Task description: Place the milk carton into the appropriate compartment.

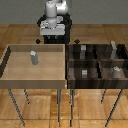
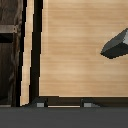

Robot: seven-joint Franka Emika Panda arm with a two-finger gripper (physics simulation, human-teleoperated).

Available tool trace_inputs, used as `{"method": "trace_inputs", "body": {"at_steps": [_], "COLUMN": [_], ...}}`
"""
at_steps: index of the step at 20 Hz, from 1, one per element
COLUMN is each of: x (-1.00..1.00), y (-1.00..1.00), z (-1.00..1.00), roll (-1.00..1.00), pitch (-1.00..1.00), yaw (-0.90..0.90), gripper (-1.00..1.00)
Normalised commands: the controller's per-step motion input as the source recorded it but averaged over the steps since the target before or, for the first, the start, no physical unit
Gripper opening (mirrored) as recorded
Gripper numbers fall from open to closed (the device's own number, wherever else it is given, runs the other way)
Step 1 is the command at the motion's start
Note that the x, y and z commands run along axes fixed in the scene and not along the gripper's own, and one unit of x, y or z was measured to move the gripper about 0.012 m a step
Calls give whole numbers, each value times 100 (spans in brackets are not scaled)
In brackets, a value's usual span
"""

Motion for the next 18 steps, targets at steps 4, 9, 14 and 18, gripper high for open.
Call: {"method": "trace_inputs", "body": {"at_steps": [4,9,14,18], "x": [0,0,0,0], "y": [0,-60,-100,-100], "z": [0,0,0,0], "roll": [0,0,0,0], "pitch": [0,0,0,0], "yaw": [0,0,0,0], "gripper": [100,100,100,100]}}
